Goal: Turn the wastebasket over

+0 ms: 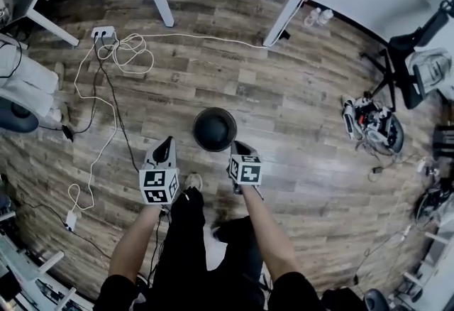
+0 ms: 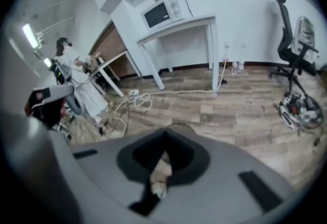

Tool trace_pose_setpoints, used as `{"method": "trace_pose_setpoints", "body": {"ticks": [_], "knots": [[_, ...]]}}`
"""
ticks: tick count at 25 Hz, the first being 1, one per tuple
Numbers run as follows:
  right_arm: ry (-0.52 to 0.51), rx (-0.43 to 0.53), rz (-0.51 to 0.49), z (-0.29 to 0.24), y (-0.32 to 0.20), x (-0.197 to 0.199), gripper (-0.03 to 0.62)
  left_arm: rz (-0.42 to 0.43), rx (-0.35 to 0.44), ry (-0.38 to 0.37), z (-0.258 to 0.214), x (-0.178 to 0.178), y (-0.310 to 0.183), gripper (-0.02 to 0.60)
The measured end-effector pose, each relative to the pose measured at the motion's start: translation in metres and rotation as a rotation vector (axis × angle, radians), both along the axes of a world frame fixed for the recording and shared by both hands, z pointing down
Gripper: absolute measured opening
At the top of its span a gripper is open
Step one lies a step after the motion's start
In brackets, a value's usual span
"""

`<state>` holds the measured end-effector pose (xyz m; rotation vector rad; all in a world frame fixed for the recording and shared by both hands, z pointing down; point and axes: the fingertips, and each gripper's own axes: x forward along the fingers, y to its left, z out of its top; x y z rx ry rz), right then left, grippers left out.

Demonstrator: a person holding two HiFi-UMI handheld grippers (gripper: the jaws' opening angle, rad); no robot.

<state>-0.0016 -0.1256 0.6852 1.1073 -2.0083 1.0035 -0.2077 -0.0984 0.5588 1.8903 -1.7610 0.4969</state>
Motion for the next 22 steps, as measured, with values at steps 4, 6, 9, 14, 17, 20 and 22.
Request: {"method": "trace_pose_setpoints", "body": {"ticks": [4,6,9,14,17,20,22], "knots": [[0.001,-0.006,0.000,-0.068,0.008,-0.012,0.031,-0.020,0.002,0.006,-0.064,-0.010,0.015,0.031],[-0.004,-0.007,-0.008,-0.100,0.008,-0.018,0.031,-0.010,-0.012,0.004,-0.090,-0.011,0.017,0.031],[0.001,0.001,-0.006,-0.144,0.011,-0.026,0.031,0.002,-0.020,0.020,-0.126,-0.011,0.021,0.031],[0.007,0.050,-0.010,-0.203,0.016,-0.039,0.031,0.036,0.013,0.013,-0.181,-0.012,0.031,0.031],[-0.006,0.089,0.002,-0.233,0.009,-0.044,0.031,0.075,0.045,0.006,-0.206,-0.007,0.023,0.031],[-0.017,0.112,0.013,-0.259,0.007,-0.042,0.031,0.115,0.070,-0.003,-0.230,0.004,0.018,0.031],[-0.029,0.129,0.014,-0.274,0.001,-0.041,0.031,0.134,0.088,-0.015,-0.246,0.011,0.012,0.031]]}}
